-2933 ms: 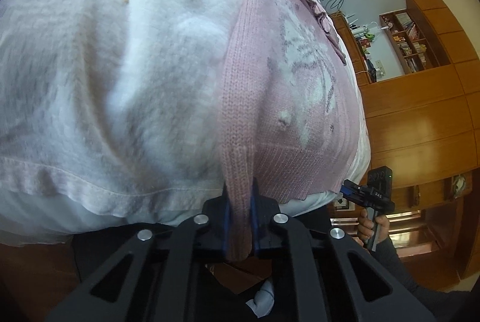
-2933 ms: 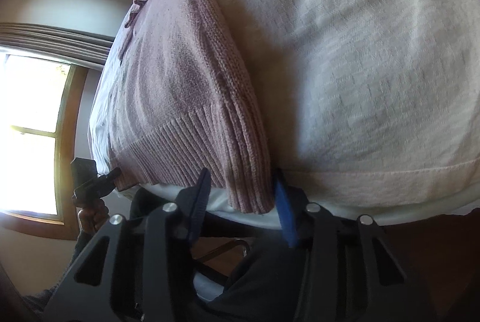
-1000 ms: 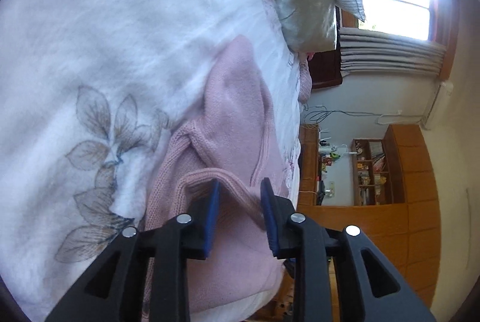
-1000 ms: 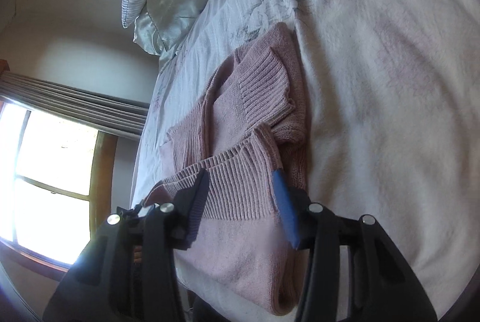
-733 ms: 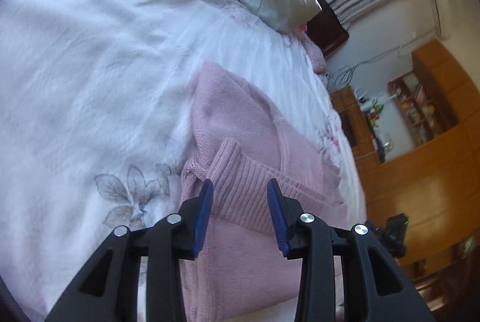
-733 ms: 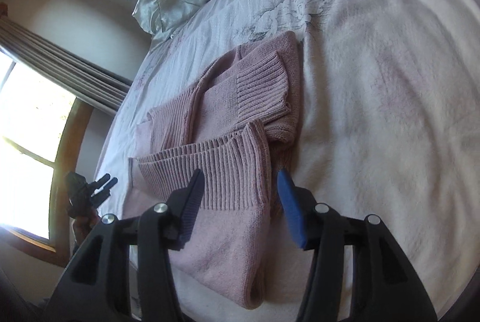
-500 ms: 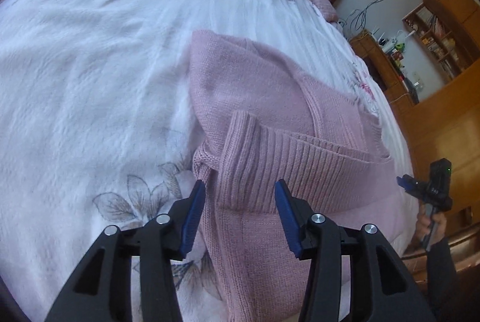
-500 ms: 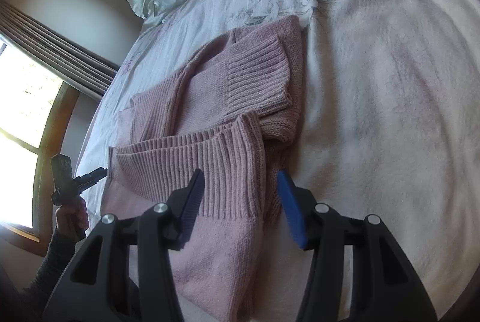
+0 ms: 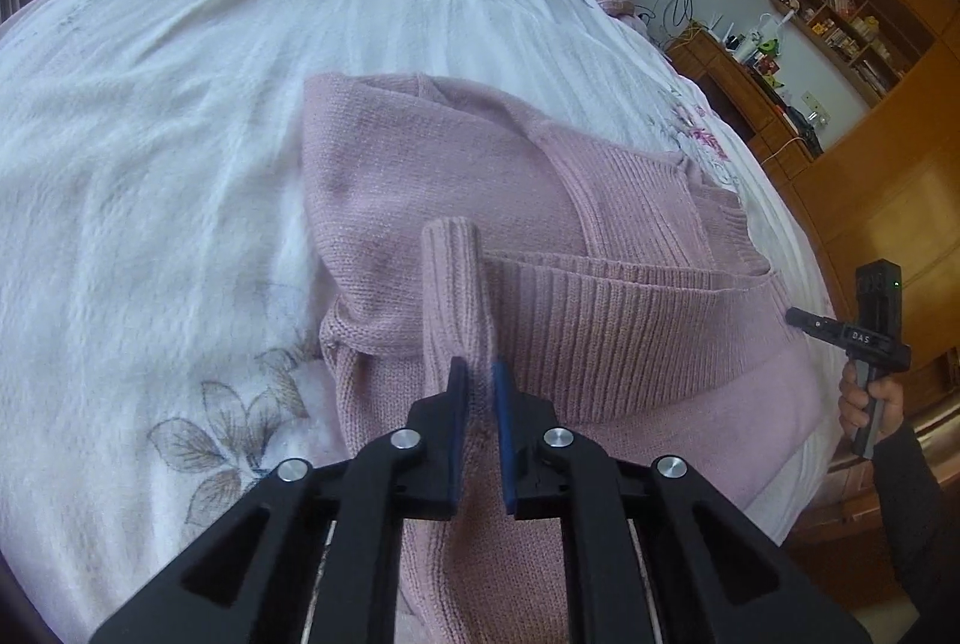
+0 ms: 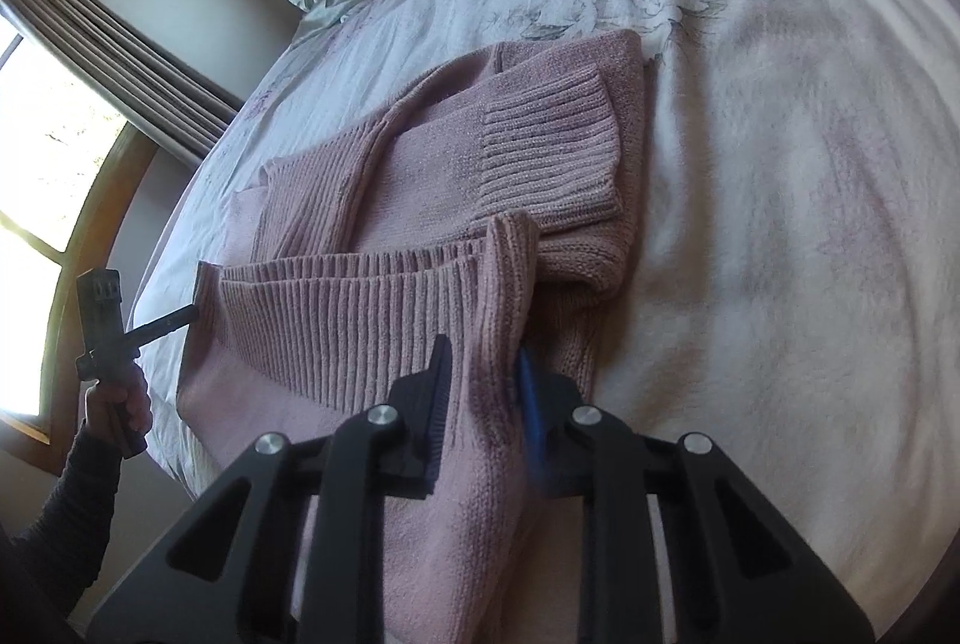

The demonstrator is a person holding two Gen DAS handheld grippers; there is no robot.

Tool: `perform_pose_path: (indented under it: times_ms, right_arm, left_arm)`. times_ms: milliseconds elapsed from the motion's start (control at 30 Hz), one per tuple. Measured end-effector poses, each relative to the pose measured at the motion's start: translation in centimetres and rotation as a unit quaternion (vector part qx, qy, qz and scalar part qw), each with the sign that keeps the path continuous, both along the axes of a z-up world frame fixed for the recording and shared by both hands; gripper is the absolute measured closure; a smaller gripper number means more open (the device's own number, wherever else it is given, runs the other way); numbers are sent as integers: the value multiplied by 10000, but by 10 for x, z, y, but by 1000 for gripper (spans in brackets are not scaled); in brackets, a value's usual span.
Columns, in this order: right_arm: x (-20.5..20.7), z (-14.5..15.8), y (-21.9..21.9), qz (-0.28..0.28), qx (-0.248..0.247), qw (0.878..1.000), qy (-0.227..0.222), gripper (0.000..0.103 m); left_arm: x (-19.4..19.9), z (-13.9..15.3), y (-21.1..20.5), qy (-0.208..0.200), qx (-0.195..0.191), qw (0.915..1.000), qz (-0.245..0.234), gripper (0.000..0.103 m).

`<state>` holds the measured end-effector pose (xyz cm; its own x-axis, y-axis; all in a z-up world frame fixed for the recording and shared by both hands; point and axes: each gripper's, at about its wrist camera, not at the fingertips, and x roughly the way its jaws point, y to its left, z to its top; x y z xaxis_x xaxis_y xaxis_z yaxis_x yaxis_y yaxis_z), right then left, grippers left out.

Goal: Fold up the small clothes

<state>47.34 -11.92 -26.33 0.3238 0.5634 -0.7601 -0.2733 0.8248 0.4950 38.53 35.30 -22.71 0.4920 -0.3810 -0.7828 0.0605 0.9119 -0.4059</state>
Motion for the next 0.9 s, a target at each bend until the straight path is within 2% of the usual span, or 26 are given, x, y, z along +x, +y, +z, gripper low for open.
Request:
perform_pose_path:
  times_ms: [67,100,200,267,500,700,900]
  right_arm:
    - [-1,-1,-1,-18,-37,10000,11,81]
    - [-1,0,0,-26,-59,10000,-37,93]
    - [-8,16,-3,-130,53,9996,-243,94]
    - [-15,30,-7,-137,151,9990,-395,94]
    - [-26,86,-4,-27,223,9949,-986,95]
    - [1,114,-3,-176,185,9923,-1210,95]
    - [59,119,-1,-496,98,9931,-1060,95]
  left_arm:
    - [0,-1,2,-5,-137,9999,57,96]
    - [-1,0,1,-77,-258,9996,98,98]
    - [-15,20,-2,-451,-366,9983,76,99]
    - [-22,33,1,-549,-562,9969,97,99]
    - [-30,81,8,-1045,-788,9913,93,99]
    - [-6,106,17,-1281,-841,9880,202,99]
    - [51,110,38,-1229,-805,9883,420,99]
